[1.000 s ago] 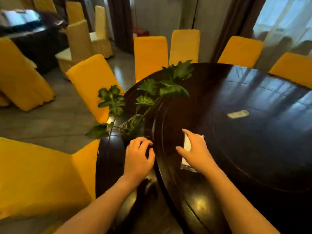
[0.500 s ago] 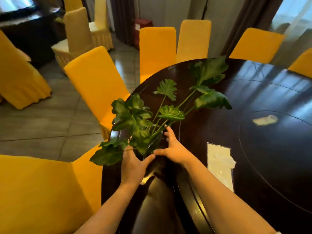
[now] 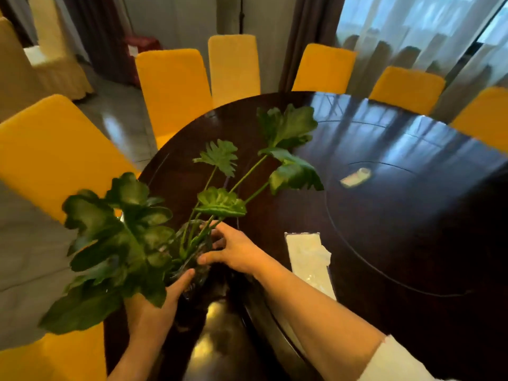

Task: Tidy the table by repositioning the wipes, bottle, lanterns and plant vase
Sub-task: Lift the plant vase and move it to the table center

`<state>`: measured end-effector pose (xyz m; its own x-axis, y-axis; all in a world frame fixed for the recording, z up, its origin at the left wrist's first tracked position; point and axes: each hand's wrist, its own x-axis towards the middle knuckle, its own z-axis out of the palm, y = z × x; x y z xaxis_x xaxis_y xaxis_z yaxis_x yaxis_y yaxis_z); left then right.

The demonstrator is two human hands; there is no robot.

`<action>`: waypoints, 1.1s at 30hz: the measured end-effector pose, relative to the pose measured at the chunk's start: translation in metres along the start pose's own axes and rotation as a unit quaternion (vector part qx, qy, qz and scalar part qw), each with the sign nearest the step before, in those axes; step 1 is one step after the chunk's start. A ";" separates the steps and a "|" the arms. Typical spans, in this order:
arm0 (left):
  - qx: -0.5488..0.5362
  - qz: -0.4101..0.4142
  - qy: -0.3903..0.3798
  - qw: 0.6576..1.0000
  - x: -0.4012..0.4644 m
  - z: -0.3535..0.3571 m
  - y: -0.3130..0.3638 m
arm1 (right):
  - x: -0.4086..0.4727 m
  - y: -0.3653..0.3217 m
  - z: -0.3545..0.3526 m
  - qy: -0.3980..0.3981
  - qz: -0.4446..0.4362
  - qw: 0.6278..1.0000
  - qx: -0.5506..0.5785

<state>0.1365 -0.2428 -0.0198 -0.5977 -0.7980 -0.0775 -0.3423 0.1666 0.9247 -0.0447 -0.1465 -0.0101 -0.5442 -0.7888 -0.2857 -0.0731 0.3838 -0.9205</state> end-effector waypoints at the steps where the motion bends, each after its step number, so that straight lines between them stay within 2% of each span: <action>1: -0.019 -0.014 0.008 1.000 0.006 -0.001 0.014 | -0.001 -0.003 -0.003 0.017 -0.006 1.000 0.004; 4: -0.038 0.064 -0.022 0.997 0.028 0.003 0.047 | -0.013 -0.015 -0.021 0.077 -0.020 0.996 0.045; 6: -0.077 0.073 -0.062 0.992 0.037 0.009 0.067 | -0.021 -0.019 -0.032 0.106 -0.029 0.993 0.051; 8: -0.074 0.116 -0.084 0.987 0.039 0.024 0.092 | -0.038 -0.026 -0.058 0.151 -0.042 0.987 0.043; 13: -0.114 0.174 -0.154 0.966 0.034 0.084 0.161 | -0.089 -0.028 -0.131 0.267 -0.074 0.960 0.039; 17: -0.166 0.183 -0.223 0.943 0.016 0.153 0.203 | -0.139 -0.015 -0.192 0.362 -0.086 0.928 0.022; 22: -0.225 0.169 -0.268 0.922 -0.017 0.242 0.241 | -0.189 0.015 -0.265 0.440 -0.068 0.895 0.018; 28: -0.245 0.170 -0.315 0.901 -0.038 0.334 0.261 | -0.216 0.059 -0.331 0.512 -0.034 0.859 0.007; 33: -0.241 0.174 -0.349 0.889 -0.039 0.401 0.267 | -0.220 0.102 -0.375 0.529 -0.036 0.847 0.026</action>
<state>-0.2226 0.0655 0.0809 -0.9684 -0.1647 0.1871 0.2006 -0.0698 0.9772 -0.2461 0.2464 0.0591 -0.9865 0.0739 0.1460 -0.1165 0.3094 -0.9438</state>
